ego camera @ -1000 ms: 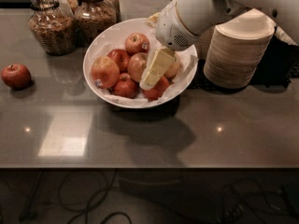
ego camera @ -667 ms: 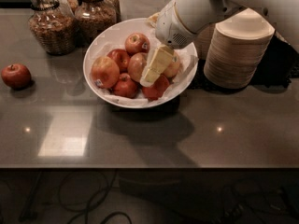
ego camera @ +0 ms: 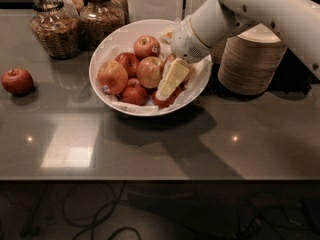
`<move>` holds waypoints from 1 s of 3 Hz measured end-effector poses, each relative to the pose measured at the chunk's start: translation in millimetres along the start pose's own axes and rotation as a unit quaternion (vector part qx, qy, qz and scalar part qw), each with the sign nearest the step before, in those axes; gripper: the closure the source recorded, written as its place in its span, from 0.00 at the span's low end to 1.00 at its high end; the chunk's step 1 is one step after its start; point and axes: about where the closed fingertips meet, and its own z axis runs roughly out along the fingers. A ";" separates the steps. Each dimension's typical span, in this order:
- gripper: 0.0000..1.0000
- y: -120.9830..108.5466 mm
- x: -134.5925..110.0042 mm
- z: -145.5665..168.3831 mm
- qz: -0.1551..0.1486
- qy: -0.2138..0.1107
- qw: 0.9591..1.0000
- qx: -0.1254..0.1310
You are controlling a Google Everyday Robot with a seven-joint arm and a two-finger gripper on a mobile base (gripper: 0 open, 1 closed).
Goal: Pick apple from white bowl
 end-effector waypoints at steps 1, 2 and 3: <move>0.00 0.1 -0.2 -0.1 0.000 0.000 1.000 0.000; 0.00 4.5 -10.9 -4.4 -0.008 -0.001 1.000 0.002; 0.00 22.1 -27.4 -15.6 -0.019 -0.009 1.000 0.005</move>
Offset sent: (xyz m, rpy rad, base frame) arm -0.0139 0.0088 0.0217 -0.0011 -0.0339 0.0149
